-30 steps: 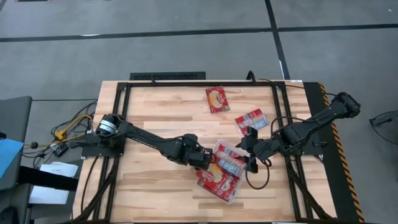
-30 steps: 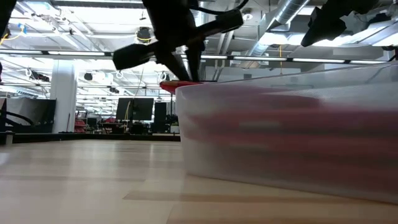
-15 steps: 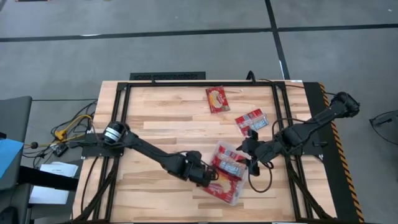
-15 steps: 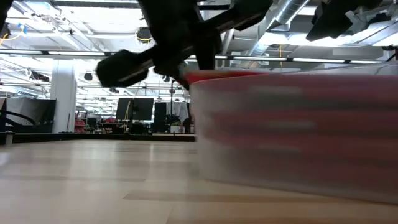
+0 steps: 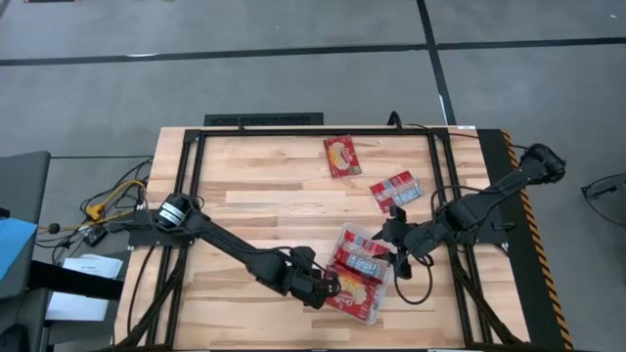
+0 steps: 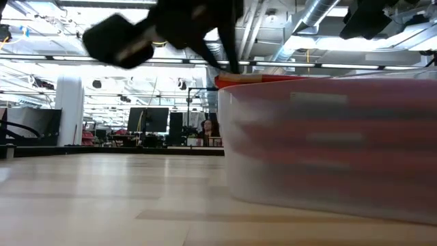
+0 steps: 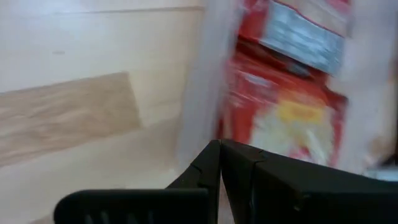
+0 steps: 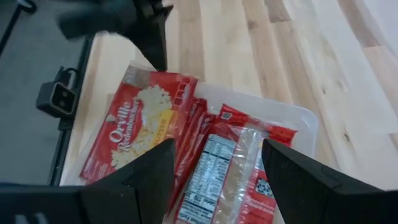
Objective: Sort popcorn bags into baskets
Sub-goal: Put the red popcorn bag into the transparent bin
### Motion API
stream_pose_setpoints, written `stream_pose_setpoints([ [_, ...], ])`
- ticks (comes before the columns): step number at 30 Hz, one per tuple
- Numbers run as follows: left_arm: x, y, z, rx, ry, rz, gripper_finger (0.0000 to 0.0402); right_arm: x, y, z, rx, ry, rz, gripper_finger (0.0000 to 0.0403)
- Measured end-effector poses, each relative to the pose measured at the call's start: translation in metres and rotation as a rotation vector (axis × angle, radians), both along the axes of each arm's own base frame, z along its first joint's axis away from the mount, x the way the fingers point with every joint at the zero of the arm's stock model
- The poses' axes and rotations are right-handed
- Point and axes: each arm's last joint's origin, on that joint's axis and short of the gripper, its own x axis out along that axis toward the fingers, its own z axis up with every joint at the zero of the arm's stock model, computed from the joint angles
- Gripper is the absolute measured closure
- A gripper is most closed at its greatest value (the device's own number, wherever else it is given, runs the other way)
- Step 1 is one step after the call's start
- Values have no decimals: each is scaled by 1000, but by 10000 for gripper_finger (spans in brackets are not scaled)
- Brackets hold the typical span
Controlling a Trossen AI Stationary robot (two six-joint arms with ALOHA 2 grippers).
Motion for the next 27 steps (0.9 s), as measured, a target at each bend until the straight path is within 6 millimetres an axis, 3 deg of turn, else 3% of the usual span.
stream_pose_setpoints([
  [5, 2, -3, 24, 23, -4, -36, 401, -4, 9, 0, 4, -5, 46, 138],
  [13, 2, -2, 18, 42, 31, -13, 401, 7, 23, 1, 27, -91, 88, 138],
  [17, -1, -1, 17, 54, 54, -1, 402, 19, 35, -11, 11, -90, 120, 138],
  [27, -5, 1, 14, 52, 105, 9, 402, 49, 62, -67, -73, 26, 189, 138],
])
